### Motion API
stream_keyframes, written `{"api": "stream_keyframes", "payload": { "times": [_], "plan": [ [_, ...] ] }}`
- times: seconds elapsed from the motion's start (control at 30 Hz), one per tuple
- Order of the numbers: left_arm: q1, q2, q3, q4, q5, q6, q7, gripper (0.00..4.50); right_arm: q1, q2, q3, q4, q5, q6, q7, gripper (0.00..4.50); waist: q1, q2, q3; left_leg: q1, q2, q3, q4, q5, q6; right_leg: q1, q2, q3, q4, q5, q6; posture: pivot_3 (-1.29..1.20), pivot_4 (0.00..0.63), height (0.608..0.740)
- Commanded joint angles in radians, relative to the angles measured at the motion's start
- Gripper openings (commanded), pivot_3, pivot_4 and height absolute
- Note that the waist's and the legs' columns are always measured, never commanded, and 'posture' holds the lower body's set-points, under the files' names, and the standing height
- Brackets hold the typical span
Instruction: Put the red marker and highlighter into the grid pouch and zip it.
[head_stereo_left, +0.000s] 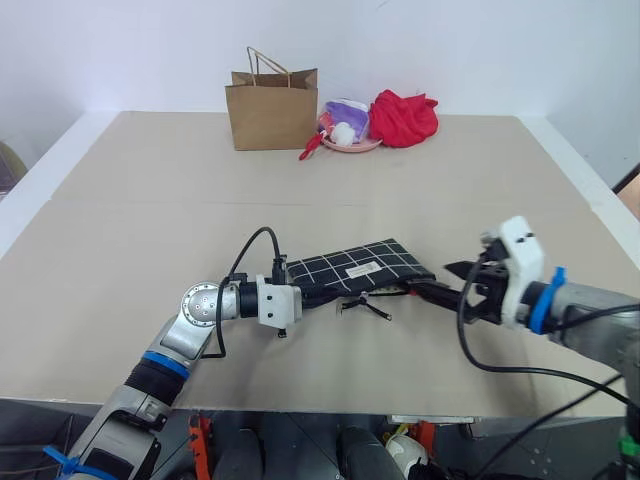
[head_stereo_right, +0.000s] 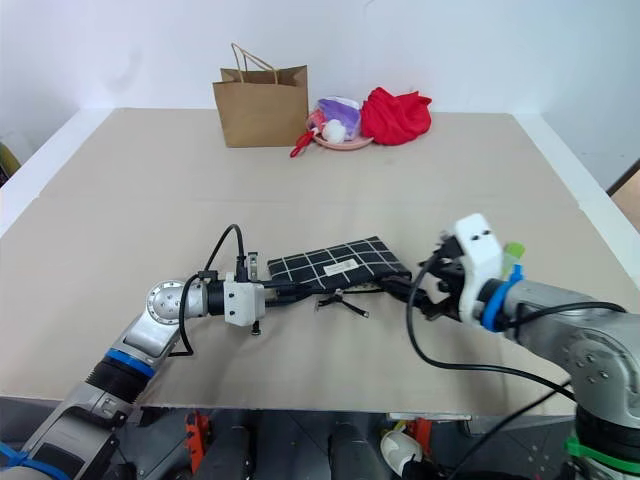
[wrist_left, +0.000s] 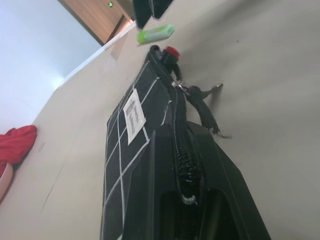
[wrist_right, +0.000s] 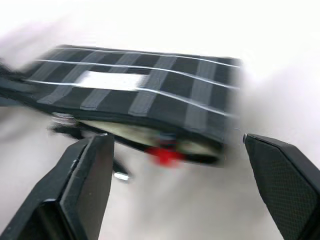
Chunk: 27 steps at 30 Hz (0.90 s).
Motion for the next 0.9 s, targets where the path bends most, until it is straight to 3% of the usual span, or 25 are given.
{"api": "stream_keyframes", "payload": {
  "times": [0.03,0.17,0.3,0.4,0.5,0.63,0.87,0.9],
  "plan": [
    [0.002,-0.001,0.028,-0.053,-0.08,0.047,-0.02,0.0,0.002,0.02,-0.128,0.054,-0.027,-0.02,-0.046,4.46,-0.001,0.0,0.0,0.0,0.0,0.0,0.0,0.0,0.0,0.0,0.0,0.0,0.0,0.0,0.0,0.0,0.15,0.74],
    [0.006,0.001,0.034,-0.079,-0.131,0.1,-0.045,0.0,-0.003,0.106,-0.14,0.047,-0.091,-0.041,-0.163,4.46,-0.005,0.0,0.0,0.002,0.001,0.0,0.0,0.001,0.001,0.0,0.001,0.0,0.001,0.001,-0.001,0.0,0.15,0.74],
    [0.009,0.002,0.027,-0.096,-0.154,0.129,-0.076,0.0,-0.036,0.284,-0.021,0.06,-0.312,-0.19,-0.411,4.46,-0.01,0.001,-0.001,0.001,0.0,0.0,0.0,0.001,0.001,0.0,0.001,0.0,0.0,0.002,0.0,0.0,0.15,0.74],
    [0.016,0.0,0.027,-0.093,-0.138,0.121,-0.073,0.0,-0.043,0.345,0.044,0.115,-0.423,-0.267,-0.483,4.46,-0.016,0.002,-0.001,0.001,0.0,0.0,0.0,0.001,0.001,0.0,0.001,0.0,0.0,0.002,0.0,0.0,0.15,0.74],
    [0.02,0.001,0.025,-0.094,-0.126,0.115,-0.07,0.0,-0.029,0.349,0.108,0.188,-0.522,-0.378,-0.491,4.46,-0.016,0.002,-0.001,0.0,0.0,0.0,0.0,0.001,0.001,0.0,0.0,0.0,0.0,0.001,0.0,0.0,0.15,0.74],
    [0.023,0.004,0.026,-0.093,-0.114,0.11,-0.066,0.0,-0.017,0.385,0.101,0.313,-0.617,-0.503,-0.541,4.46,-0.016,0.002,-0.001,0.001,0.0,0.0,-0.001,0.001,0.001,0.0,0.001,0.0,0.0,0.001,-0.001,0.0,0.15,0.74],
    [0.023,0.002,0.026,-0.093,-0.106,0.108,-0.061,0.0,-0.054,0.434,0.113,0.404,-0.654,-0.559,-0.54,4.46,-0.02,0.002,-0.001,0.002,0.0,0.0,-0.001,0.001,0.001,0.0,0.001,0.0,0.0,0.002,-0.001,0.0,0.15,0.74],
    [0.021,0.001,0.026,-0.09,-0.105,0.107,-0.06,0.0,-0.062,0.442,0.118,0.414,-0.659,-0.562,-0.539,3.93,-0.02,0.002,-0.001,0.002,0.0,0.0,-0.001,0.001,0.002,0.0,0.001,0.0,0.0,0.002,-0.001,0.0,0.15,0.74]
  ]
}}
